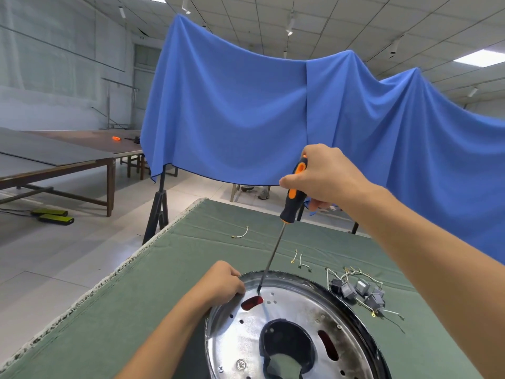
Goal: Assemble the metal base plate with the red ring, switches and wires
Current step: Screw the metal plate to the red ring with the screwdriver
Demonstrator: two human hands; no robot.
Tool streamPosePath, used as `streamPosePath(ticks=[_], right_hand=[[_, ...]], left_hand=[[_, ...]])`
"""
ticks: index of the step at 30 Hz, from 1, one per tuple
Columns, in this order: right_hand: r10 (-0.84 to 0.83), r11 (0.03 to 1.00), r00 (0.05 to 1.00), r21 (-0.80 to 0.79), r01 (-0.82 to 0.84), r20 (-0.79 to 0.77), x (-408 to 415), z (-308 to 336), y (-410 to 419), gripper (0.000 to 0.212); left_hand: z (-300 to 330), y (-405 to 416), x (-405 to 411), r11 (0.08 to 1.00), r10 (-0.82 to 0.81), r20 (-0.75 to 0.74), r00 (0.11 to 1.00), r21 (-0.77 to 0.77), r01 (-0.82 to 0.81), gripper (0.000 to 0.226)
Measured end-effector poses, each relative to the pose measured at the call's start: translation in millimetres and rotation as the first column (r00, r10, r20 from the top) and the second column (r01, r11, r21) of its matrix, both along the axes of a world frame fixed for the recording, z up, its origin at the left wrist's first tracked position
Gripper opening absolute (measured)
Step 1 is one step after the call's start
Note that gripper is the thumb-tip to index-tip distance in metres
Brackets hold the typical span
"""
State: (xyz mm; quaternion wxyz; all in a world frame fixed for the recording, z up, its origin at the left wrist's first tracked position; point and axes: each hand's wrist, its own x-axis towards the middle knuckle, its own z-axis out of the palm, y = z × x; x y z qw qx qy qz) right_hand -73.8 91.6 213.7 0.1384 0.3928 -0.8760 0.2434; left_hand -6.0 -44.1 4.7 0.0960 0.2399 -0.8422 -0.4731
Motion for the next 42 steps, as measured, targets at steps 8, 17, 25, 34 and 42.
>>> streamPosePath(ticks=[8,17,25,34,42], right_hand=[[0.098,0.994,0.976,-0.036,-0.107,-0.195,-1.4,-6.4,-2.3,0.026],[-0.006,0.945,0.962,-0.316,-0.084,-0.274,-6.2,15.1,-5.2,0.024],[-0.011,0.857,0.995,-0.514,-0.041,-0.098,-24.7,6.4,16.9,0.020],[0.220,0.662,0.785,-0.680,0.316,0.579,-84.3,-97.4,70.6,0.021],[0.090,0.685,0.653,-0.522,0.507,0.752,-113.4,-197.8,106.0,0.022]], left_hand=[[6.5,6.7,5.0,1.000,-0.012,-0.024,1.000,0.016,0.012,0.023],[12.3,8.2,5.0,0.995,-0.095,-0.001,0.995,0.014,0.095,0.030],[1.6,7.3,4.5,0.999,0.043,0.011,0.999,0.000,-0.043,0.041],[-3.4,-2.0,10.4,0.994,0.098,-0.093,0.991,0.050,-0.093,0.042],[-7.0,-21.1,16.3,0.981,0.192,-0.106,0.976,0.047,-0.188,0.033]])
